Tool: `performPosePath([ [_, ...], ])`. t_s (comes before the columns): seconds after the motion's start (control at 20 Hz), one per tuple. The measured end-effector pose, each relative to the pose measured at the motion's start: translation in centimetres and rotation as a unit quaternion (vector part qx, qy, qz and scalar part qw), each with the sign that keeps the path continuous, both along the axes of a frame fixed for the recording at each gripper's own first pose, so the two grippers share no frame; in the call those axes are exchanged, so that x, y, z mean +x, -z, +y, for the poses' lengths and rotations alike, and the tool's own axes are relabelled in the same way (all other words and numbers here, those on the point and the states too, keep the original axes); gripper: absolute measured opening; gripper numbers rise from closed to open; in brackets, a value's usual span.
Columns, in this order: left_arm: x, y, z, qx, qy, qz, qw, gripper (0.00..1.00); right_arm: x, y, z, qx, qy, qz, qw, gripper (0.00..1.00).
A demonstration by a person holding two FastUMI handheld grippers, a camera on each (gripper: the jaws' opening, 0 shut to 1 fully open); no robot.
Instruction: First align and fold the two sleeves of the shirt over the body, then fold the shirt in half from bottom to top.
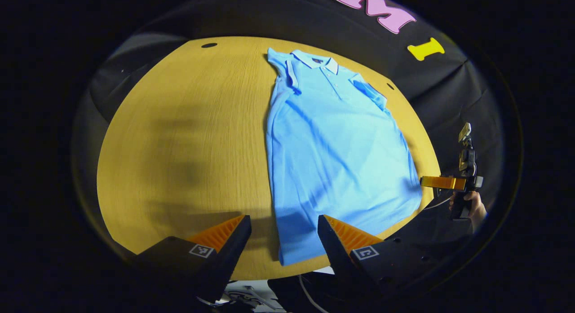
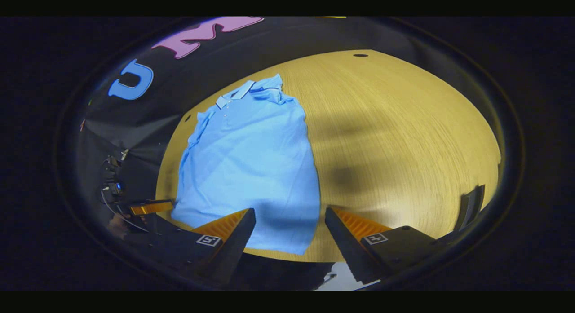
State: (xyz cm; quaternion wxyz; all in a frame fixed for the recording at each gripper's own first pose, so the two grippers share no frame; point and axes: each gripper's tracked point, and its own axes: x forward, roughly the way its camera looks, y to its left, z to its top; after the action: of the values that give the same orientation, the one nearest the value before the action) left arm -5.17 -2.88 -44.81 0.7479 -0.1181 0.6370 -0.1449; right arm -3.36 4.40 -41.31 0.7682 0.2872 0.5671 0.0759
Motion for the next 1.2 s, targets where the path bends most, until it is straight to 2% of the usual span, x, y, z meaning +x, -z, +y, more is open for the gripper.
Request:
performPosePath([
  [0.15,-0.8,0.1,-0.4,-0.002,-0.003,0.005,1.0,0.96,0.1,-0.2,0.3,0.018,0.024,0.009,1.0,0.96],
  [0.25,-0.9,0.0,-0.8,-0.002,-0.003,0.006,1.0,0.96,0.0,-0.5,1.4,0.054,0.05,0.027,0.997,0.96],
  [0.35,-1.0,0.1,-1.6,-0.004,0.01,0.0,1.0,0.96,-0.9,-0.3,2.9,0.077,0.048,0.044,0.995,0.94],
  [0.45,-1.8,0.2,-3.3,-0.029,0.028,0.005,0.999,0.88,-1.4,0.3,3.7,0.084,0.038,0.057,0.994,0.67],
  [0.5,-2.2,0.3,-4.1,-0.048,0.029,0.014,0.998,0.63,-1.8,0.9,4.0,0.085,0.038,0.072,0.993,0.43],
  [0.55,-2.7,0.2,-4.8,-0.069,0.018,0.028,0.997,0.37,-1.5,0.9,4.1,0.101,0.053,0.082,0.99,0.25],
  [0.6,-2.0,0.1,-5.5,-0.088,-0.005,0.029,0.996,0.11,-1.6,0.8,4.7,0.118,0.059,0.093,0.987,0.17],
  [0.65,-1.9,0.2,-5.4,-0.097,-0.017,0.03,0.995,0.14,-0.8,-0.7,3.0,0.12,0.066,0.086,0.987,0.1],
  [0.7,-1.6,0.2,-5.3,-0.093,-0.023,0.028,0.995,0.09,-0.8,0.7,4.4,0.118,0.056,0.073,0.989,0.11],
  [0.8,-1.0,-0.1,-5.0,-0.089,-0.018,0.012,0.996,0.07,-0.7,0.5,4.7,0.112,0.029,0.054,0.992,0.03],
  [0.85,-0.8,-0.8,-5.1,-0.098,-0.016,0.003,0.995,0.06,-0.2,-0.3,5.1,0.13,0.024,0.044,0.99,0.0],
  [0.9,-0.2,-1.7,-5.4,-0.114,-0.017,-0.009,0.993,0.06,0.5,-1.3,5.9,0.158,0.025,0.036,0.986,0.05],
  [0.95,0.6,-2.5,-5.8,-0.131,-0.022,-0.023,0.991,0.06,1.3,-2.5,6.7,0.187,0.029,0.026,0.982,0.0],
  [1.0,1.3,-3.3,-6.1,-0.141,-0.024,-0.036,0.989,0.06,2.1,-3.6,7.3,0.209,0.028,0.012,0.978,0.05],
  [1.15,3.9,-5.6,-6.6,-0.151,-0.023,-0.081,0.985,0.06,5.0,-6.2,8.6,0.24,0.013,-0.034,0.97,0.06],
  [1.2,5.1,-6.4,-6.8,-0.155,-0.024,-0.094,0.983,0.06,6.1,-7.3,8.8,0.25,0.011,-0.049,0.967,0.11],
])
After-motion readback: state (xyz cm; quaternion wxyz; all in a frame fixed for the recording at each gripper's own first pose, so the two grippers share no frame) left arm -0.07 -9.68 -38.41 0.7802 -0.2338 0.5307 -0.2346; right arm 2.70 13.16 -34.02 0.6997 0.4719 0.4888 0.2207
